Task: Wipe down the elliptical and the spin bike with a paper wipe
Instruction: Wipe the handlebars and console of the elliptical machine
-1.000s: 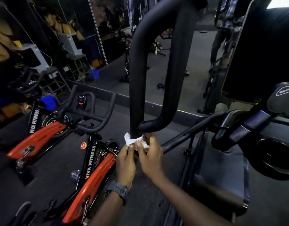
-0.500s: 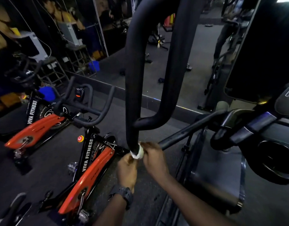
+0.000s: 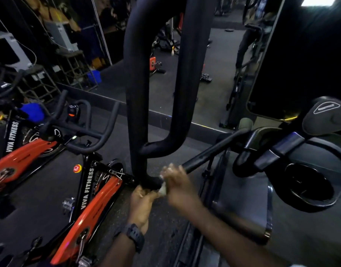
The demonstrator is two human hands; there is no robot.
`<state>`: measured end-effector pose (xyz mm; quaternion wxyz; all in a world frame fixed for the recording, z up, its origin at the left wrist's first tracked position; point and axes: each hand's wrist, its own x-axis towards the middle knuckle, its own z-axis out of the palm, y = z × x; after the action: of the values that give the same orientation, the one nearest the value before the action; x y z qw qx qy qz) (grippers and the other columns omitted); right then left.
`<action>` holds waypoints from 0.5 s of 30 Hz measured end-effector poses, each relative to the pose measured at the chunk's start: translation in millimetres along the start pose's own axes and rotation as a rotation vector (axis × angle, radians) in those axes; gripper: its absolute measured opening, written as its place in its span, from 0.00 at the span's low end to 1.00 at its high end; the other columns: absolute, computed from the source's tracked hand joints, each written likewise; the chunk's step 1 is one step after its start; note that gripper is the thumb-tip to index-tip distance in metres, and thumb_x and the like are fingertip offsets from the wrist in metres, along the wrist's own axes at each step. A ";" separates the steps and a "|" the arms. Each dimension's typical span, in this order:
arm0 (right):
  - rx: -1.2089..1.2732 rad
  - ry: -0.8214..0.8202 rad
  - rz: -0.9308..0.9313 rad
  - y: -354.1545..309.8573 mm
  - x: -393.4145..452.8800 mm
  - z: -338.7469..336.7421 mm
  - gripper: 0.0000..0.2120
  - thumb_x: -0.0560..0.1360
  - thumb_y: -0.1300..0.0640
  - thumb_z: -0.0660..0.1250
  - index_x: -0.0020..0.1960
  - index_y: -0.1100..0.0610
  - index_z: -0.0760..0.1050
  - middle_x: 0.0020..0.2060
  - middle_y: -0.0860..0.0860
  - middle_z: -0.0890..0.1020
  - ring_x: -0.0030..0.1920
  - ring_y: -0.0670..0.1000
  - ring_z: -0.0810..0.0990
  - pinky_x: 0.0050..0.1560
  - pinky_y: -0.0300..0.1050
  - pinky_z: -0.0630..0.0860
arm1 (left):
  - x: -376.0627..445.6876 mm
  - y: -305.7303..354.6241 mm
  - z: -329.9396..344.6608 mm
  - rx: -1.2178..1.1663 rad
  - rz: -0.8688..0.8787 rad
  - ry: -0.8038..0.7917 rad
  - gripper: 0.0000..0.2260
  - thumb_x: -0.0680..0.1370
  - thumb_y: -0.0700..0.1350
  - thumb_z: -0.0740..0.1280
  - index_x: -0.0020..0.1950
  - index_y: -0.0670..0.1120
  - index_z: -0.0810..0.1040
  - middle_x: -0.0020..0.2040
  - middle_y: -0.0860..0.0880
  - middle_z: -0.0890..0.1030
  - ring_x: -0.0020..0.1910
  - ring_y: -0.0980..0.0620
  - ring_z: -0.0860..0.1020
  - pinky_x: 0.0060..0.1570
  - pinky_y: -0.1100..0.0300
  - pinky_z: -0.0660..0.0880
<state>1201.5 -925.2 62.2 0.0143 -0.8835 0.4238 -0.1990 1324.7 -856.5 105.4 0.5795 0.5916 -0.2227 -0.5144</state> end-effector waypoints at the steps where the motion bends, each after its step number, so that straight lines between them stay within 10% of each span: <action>1: -0.004 -0.058 -0.073 -12.5 -7.6 -3.0 0.28 0.71 0.58 0.64 0.71 0.60 0.68 0.69 0.55 0.71 0.74 0.55 0.63 0.75 0.54 0.53 | 1.2 -2.3 5.1 -0.074 -0.031 -0.006 0.16 0.72 0.23 0.63 0.51 0.42 0.79 0.46 0.45 0.85 0.46 0.49 0.81 0.46 0.59 0.76; 4: -0.150 0.002 -0.117 47.2 -4.5 -13.3 0.24 0.74 0.56 0.62 0.69 0.57 0.70 0.67 0.54 0.74 0.70 0.57 0.70 0.70 0.56 0.63 | 9.6 -12.9 16.0 -0.307 -0.137 -0.020 0.18 0.73 0.21 0.60 0.52 0.39 0.79 0.46 0.43 0.82 0.46 0.48 0.80 0.48 0.59 0.80; 8: -0.211 0.191 0.272 127.9 16.7 -34.3 0.19 0.76 0.59 0.65 0.67 0.57 0.70 0.66 0.56 0.76 0.67 0.62 0.73 0.69 0.57 0.61 | 16.5 -27.8 42.0 -0.547 -0.314 -0.078 0.22 0.75 0.22 0.53 0.61 0.39 0.76 0.57 0.41 0.80 0.57 0.46 0.79 0.63 0.51 0.72; 13: -0.069 -0.084 -0.183 56.0 -7.2 -20.2 0.25 0.77 0.56 0.58 0.73 0.59 0.64 0.73 0.57 0.67 0.74 0.58 0.62 0.75 0.54 0.53 | 23.8 -42.6 70.5 -0.688 -0.342 -0.124 0.19 0.66 0.26 0.58 0.46 0.38 0.84 0.44 0.42 0.84 0.47 0.46 0.80 0.42 0.61 0.82; 15: -0.200 -0.038 -0.087 94.4 6.1 -28.8 0.21 0.79 0.56 0.60 0.71 0.57 0.67 0.71 0.58 0.70 0.72 0.59 0.66 0.73 0.54 0.57 | 23.4 -43.7 67.8 -0.725 -0.384 -0.139 0.19 0.67 0.26 0.59 0.53 0.35 0.81 0.50 0.40 0.84 0.53 0.43 0.82 0.47 0.58 0.82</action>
<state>1124.3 -986.1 72.4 -0.0745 -0.9017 0.4024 -0.1393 1260.1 -897.6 70.8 0.6275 0.3439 0.0484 -0.6969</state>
